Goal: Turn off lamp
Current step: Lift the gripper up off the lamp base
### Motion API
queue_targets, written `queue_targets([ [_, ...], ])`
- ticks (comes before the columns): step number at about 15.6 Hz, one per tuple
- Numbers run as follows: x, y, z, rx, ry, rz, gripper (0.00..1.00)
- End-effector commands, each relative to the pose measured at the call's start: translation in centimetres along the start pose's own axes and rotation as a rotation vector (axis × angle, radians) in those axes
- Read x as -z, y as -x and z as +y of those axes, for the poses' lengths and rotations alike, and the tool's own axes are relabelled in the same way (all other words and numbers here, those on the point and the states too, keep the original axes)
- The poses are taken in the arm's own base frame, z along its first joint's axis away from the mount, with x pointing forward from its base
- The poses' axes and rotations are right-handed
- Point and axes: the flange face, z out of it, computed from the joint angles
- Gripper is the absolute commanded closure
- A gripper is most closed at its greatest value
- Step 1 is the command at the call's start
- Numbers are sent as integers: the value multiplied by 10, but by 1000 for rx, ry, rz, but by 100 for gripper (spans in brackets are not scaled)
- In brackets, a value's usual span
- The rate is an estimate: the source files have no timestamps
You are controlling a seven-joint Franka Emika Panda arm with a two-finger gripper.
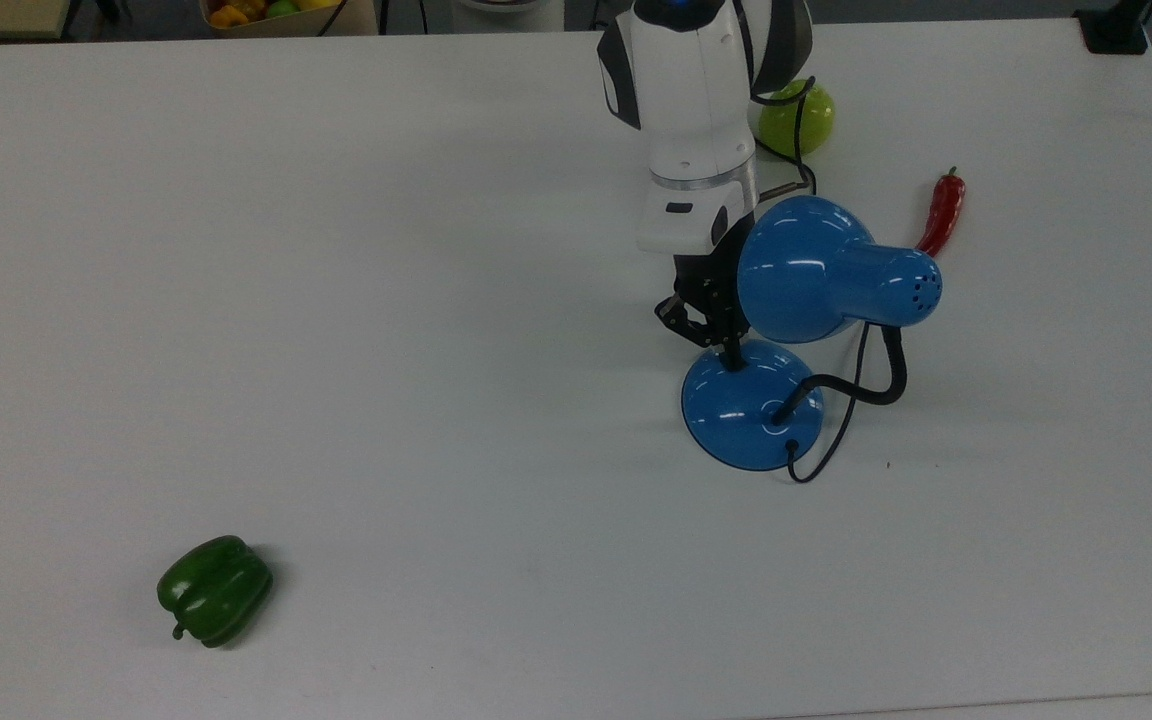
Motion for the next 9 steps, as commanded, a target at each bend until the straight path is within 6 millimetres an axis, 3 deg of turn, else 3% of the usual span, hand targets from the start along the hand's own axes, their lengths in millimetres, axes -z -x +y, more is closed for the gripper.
queue_targets([
  [1,-20,35,-12,32,-13,-77,100],
  [9,-5,38,-10,31,-17,-125,100],
])
